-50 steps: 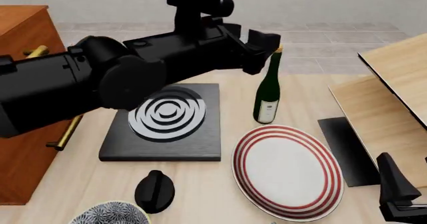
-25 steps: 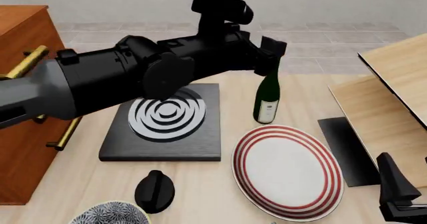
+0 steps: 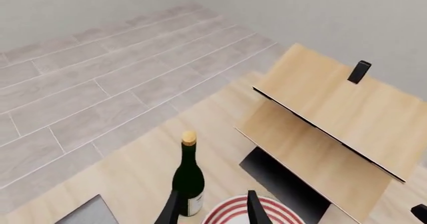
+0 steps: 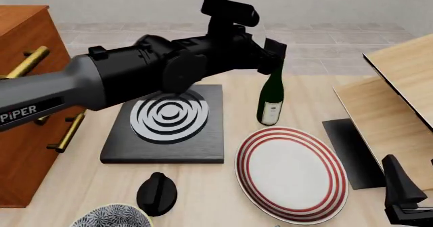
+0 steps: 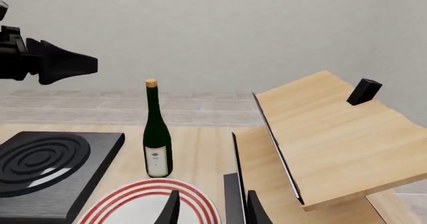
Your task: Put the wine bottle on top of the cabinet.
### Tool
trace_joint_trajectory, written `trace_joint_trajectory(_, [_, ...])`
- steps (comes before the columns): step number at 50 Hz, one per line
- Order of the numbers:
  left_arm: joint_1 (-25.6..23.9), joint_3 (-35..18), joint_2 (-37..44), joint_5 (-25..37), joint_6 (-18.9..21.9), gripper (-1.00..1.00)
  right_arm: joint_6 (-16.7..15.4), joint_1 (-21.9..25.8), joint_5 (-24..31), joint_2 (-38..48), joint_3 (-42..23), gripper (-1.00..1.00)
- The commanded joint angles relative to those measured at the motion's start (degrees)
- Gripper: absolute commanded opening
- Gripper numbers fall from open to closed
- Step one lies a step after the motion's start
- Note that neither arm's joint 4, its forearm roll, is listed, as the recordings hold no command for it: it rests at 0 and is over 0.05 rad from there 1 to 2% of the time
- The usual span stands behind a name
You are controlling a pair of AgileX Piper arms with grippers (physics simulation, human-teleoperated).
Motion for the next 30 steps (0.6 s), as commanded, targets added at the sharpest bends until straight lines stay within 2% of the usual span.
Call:
trace_joint_trajectory(1, [1.03,-2.48,3.19,0.74,0.76,1.00,-0.12,0.02,-0.13,-0.03,-0.01,1.00])
trace_joint_trajectory(8, [2.18,-2.85,4.43,-0.73,-0.12,1.00,-0.01,0.02,-0.04,0.00,0.03,1.00])
trace_joint_trajectory(19, [2.60,-4.03,7.65,-2.25,0.71,1.00,-0.10,0.04,-0.15,-0.01,0.02,1.00])
trace_joint_trajectory(26, [3.10,-5.87,9.01,-1.18,1.93,1.00,-0.05,0.04,-0.07,0.01,0.00,1.00])
trace_joint_trajectory(30, [3.14,-8.70,10.49,1.14,3.59,1.00,-0.05,0.05,-0.06,0.00,-0.01,1.00])
